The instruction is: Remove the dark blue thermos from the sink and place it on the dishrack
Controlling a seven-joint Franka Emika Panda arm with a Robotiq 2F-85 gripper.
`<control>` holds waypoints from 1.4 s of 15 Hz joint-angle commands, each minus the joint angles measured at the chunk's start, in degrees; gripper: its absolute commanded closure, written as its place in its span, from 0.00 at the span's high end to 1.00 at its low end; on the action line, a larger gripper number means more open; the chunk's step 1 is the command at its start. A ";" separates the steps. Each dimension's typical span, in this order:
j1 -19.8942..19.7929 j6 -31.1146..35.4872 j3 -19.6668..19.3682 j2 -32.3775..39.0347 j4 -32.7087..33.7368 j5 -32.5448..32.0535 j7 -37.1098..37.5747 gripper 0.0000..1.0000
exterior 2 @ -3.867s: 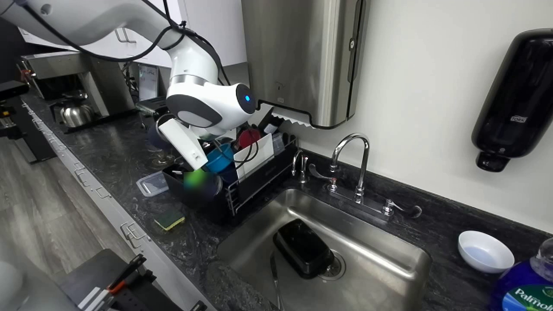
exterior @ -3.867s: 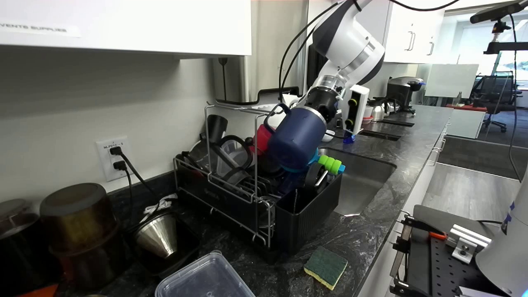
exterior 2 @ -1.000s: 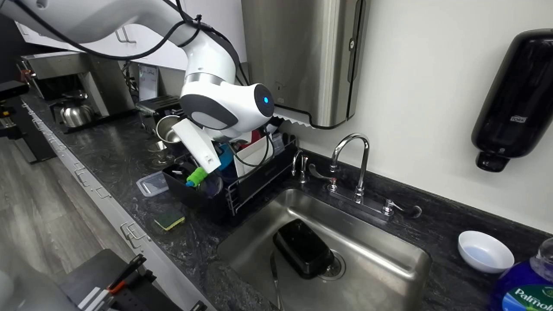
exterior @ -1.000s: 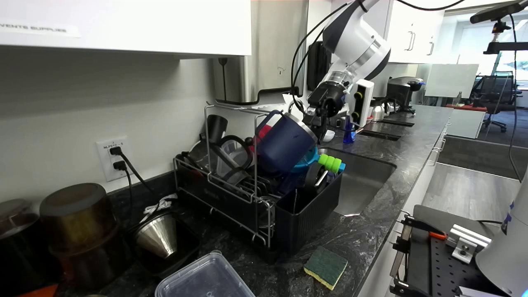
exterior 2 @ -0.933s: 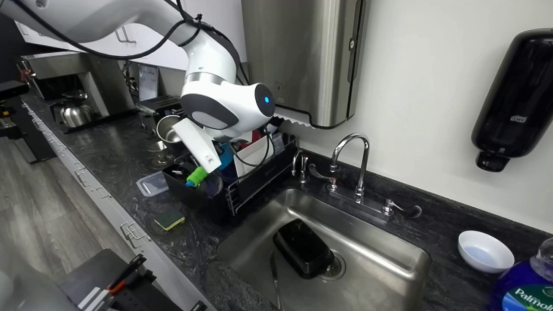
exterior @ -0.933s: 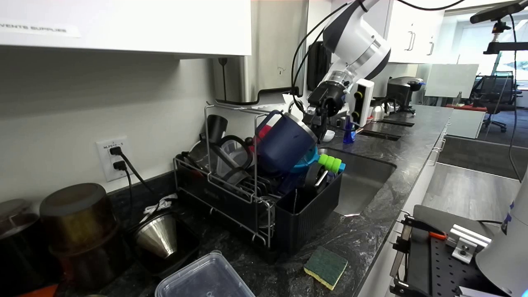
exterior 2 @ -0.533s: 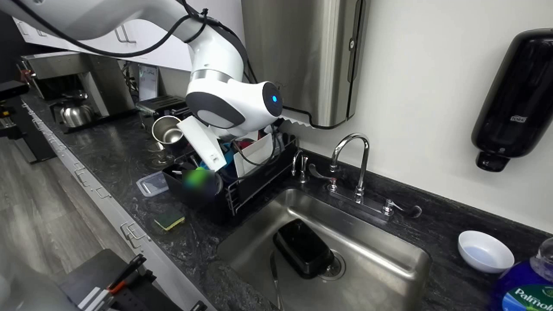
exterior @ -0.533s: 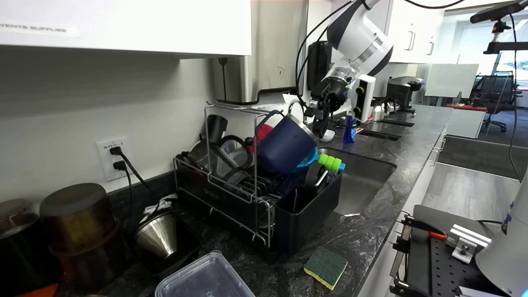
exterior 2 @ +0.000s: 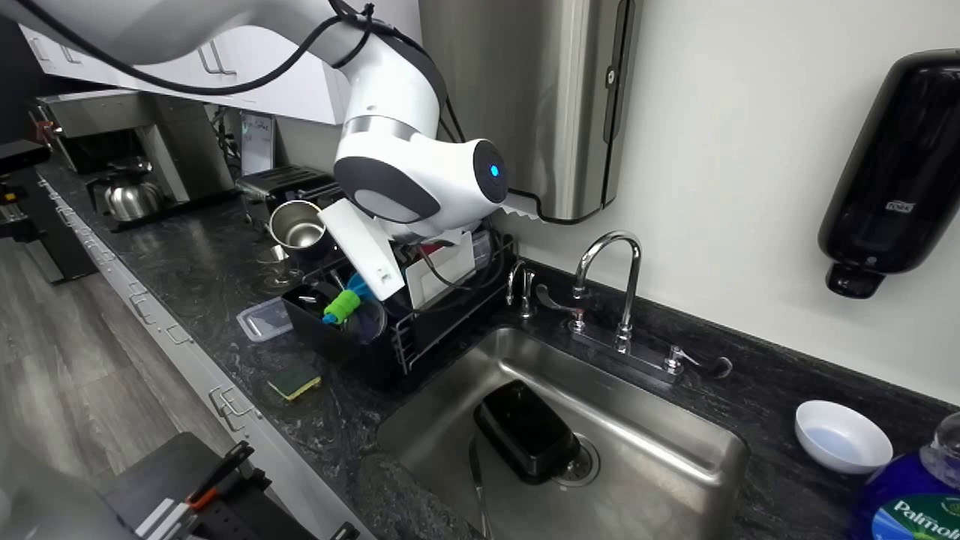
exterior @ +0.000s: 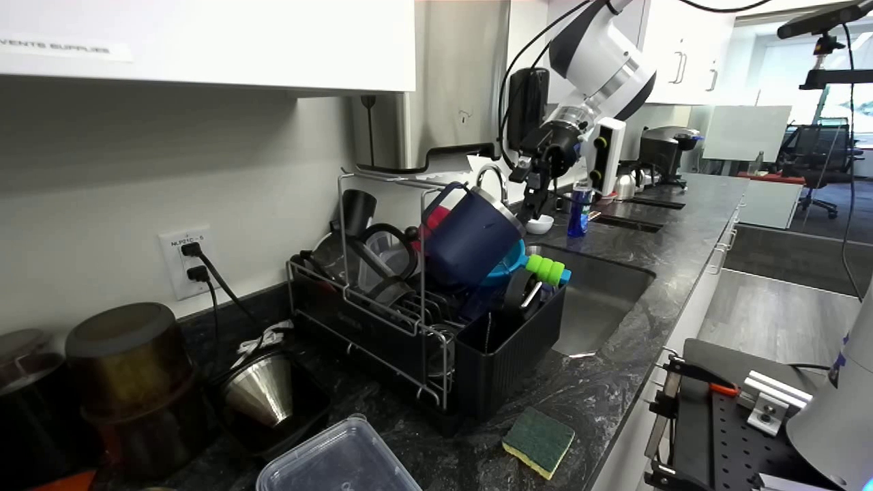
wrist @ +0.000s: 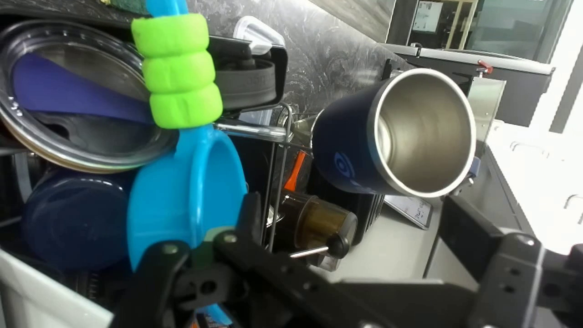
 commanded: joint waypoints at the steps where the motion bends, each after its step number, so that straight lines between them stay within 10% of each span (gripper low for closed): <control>1: -1.32 -1.88 -0.41 -0.19 0.75 -1.72 -0.04 1.00; 21: -4.24 0.60 -3.23 -1.53 5.19 -15.78 1.82 1.00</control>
